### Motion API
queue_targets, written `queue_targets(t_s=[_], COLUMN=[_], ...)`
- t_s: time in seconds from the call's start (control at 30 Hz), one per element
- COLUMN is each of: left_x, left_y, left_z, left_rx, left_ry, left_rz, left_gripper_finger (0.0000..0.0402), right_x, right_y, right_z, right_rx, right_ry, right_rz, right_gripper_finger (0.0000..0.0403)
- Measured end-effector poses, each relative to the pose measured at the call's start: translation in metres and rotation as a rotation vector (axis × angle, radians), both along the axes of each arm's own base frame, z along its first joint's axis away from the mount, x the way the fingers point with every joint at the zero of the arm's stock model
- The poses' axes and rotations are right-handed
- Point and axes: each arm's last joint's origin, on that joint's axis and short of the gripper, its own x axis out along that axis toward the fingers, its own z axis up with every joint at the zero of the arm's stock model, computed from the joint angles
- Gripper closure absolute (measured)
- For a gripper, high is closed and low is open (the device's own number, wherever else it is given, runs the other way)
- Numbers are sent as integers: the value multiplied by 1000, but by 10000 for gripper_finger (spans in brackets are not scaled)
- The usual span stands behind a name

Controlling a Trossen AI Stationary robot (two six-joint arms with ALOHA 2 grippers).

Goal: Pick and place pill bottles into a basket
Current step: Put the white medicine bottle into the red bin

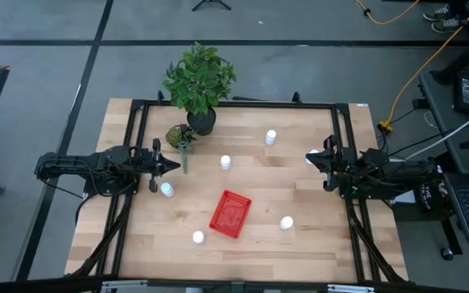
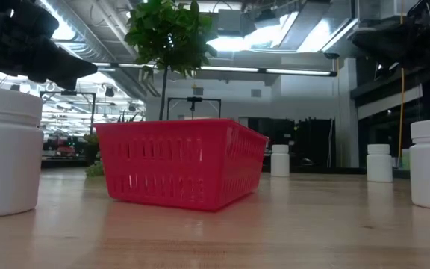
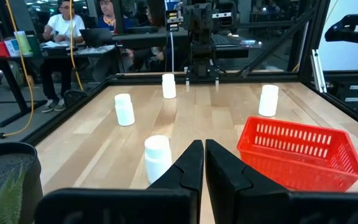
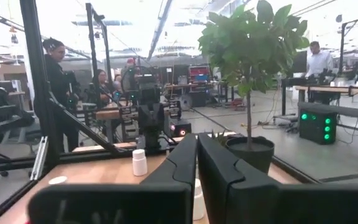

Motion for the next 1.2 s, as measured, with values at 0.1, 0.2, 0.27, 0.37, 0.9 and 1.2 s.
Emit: queue_targets(t_s=[0.1, 0.2, 0.27, 0.37, 0.9, 1.2], left_x=[0, 0, 0, 0, 0, 0], left_y=[0, 0, 0, 0, 1, 0], left_z=[0, 0, 0, 1, 0, 0], left_rx=[0, 0, 0, 10, -25, -45], left_ry=[0, 0, -1, -7, -4, -4], left_rz=[0, 0, 1, 8, 21, -2], left_gripper_finger=[393, 393, 393, 395, 397, 398], right_x=[0, -1, -4, -7, 25, 44], right_y=[0, 0, -1, -2, -5, -6], right_z=[0, 8, 22, 45, 116, 124], right_rx=[-17, -13, -6, -3, 246, 330], right_ry=[4, 43, 72, 126, 810, 952], right_rz=[-7, -6, -4, -35, -308, -385], right_gripper_finger=[383, 381, 376, 370, 367, 292])
